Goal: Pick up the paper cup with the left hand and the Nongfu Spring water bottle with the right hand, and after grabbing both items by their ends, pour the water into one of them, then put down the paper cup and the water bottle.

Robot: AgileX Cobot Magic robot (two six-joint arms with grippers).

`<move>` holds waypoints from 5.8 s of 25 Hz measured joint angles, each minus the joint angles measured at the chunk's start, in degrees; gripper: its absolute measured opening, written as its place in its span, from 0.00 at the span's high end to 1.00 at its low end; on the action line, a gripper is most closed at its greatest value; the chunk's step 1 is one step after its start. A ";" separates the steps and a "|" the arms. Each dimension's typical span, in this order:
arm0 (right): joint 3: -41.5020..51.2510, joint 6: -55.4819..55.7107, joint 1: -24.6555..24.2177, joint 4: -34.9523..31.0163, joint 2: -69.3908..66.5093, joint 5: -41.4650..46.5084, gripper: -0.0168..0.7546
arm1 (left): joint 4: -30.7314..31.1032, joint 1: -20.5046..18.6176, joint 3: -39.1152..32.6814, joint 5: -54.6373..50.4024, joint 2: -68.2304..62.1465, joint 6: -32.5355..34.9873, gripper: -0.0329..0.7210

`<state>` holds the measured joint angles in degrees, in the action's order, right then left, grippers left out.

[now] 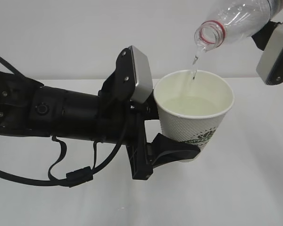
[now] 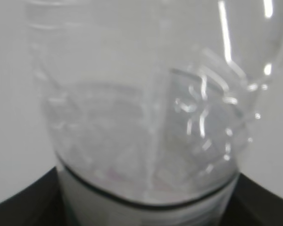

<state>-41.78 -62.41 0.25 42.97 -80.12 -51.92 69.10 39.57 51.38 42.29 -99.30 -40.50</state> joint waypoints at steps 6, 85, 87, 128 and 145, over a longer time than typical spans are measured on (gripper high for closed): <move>0.00 -0.11 0.00 0.00 0.22 -0.09 0.33 | 0.00 0.00 0.00 0.00 0.00 0.00 0.24; 0.00 53.83 0.00 -0.20 0.35 -0.92 0.33 | 0.09 0.00 0.00 0.00 -0.10 0.00 0.24; 0.00 56.16 0.00 -0.20 0.35 -0.81 0.33 | 0.09 0.00 0.00 0.00 -0.10 0.00 0.24; 13.89 56.77 0.00 -33.43 -7.23 -0.02 0.33 | 0.09 0.00 -0.10 0.00 -0.10 0.00 0.24; 13.89 56.77 0.00 -36.79 -19.53 -9.98 0.34 | 0.09 0.00 -0.10 0.00 -0.10 0.00 0.24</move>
<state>-27.88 -5.64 0.25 6.18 -99.65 -61.90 69.19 39.57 51.27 42.29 -99.40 -40.50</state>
